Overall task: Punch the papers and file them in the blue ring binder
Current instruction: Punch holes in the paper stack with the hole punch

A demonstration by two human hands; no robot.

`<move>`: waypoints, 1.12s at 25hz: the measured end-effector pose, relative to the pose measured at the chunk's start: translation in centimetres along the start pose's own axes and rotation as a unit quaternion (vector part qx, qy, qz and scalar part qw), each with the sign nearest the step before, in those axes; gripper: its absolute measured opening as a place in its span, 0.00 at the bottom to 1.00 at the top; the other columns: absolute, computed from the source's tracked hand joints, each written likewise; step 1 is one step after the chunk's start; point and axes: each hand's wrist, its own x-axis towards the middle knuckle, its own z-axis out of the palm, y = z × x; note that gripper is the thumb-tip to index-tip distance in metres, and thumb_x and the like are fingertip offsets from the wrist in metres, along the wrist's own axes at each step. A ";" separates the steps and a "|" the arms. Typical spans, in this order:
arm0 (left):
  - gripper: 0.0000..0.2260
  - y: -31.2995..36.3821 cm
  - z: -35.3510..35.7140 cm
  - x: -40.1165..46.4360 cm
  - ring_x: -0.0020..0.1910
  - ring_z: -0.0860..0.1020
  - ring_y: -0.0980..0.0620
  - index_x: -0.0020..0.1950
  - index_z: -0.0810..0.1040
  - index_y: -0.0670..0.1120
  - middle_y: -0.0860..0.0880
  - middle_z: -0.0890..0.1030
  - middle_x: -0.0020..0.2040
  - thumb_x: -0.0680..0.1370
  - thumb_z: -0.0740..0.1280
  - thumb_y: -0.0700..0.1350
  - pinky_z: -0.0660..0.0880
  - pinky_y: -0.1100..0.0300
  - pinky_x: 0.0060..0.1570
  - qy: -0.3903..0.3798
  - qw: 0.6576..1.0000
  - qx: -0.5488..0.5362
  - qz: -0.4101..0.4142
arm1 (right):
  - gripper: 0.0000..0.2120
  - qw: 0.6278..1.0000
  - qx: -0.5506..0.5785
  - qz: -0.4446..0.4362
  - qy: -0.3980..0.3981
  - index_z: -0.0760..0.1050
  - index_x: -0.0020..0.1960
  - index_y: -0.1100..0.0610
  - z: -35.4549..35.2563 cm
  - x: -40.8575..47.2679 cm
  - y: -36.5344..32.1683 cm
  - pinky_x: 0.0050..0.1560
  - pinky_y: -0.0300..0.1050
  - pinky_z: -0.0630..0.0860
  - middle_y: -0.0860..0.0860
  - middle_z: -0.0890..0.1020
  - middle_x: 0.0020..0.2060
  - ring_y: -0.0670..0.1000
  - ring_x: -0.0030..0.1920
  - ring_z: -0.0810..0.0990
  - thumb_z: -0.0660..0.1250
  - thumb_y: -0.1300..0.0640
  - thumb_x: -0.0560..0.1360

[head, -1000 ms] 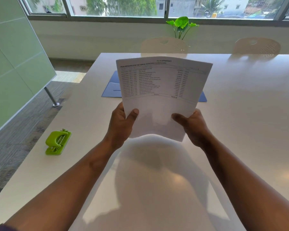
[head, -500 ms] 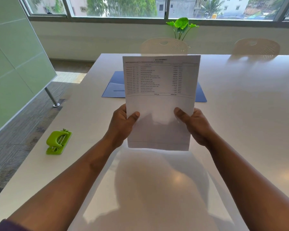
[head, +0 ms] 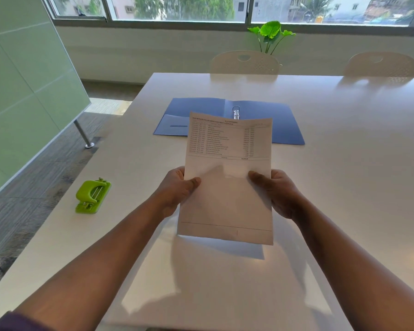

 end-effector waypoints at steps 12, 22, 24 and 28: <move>0.11 -1.1 -3.6 -0.9 0.47 0.84 0.50 0.59 0.78 0.49 0.50 0.85 0.48 0.78 0.72 0.48 0.81 0.51 0.53 0.145 0.955 0.243 0.088 | 0.08 0.998 -0.049 -0.006 0.035 0.82 0.51 0.62 3.0 0.9 1.7 0.59 0.66 0.79 0.66 0.84 0.52 0.66 0.50 0.84 0.67 0.58 0.80; 0.09 -0.5 -15.8 -1.3 0.55 0.80 0.39 0.55 0.83 0.47 0.44 0.84 0.55 0.77 0.70 0.48 0.76 0.49 0.55 0.339 0.812 0.450 0.152 | 0.04 0.999 -0.045 0.024 0.016 0.81 0.49 0.57 8.1 2.7 1.9 0.55 0.60 0.82 0.57 0.86 0.47 0.60 0.49 0.85 0.68 0.57 0.80; 0.14 -0.5 -17.8 -1.3 0.63 0.74 0.35 0.64 0.80 0.47 0.40 0.79 0.64 0.79 0.67 0.49 0.72 0.46 0.61 0.347 0.797 0.490 0.058 | 0.04 0.999 -0.040 0.032 0.009 0.82 0.49 0.57 9.6 3.3 2.2 0.54 0.57 0.83 0.57 0.87 0.47 0.58 0.47 0.86 0.68 0.58 0.80; 0.19 -1.1 -20.5 -1.6 0.67 0.71 0.35 0.70 0.75 0.44 0.38 0.76 0.67 0.81 0.63 0.50 0.71 0.46 0.64 0.321 0.819 0.471 -0.071 | 0.05 0.998 -0.032 0.046 -0.008 0.82 0.50 0.58 11.9 4.0 2.5 0.50 0.53 0.84 0.56 0.87 0.44 0.54 0.41 0.87 0.68 0.60 0.80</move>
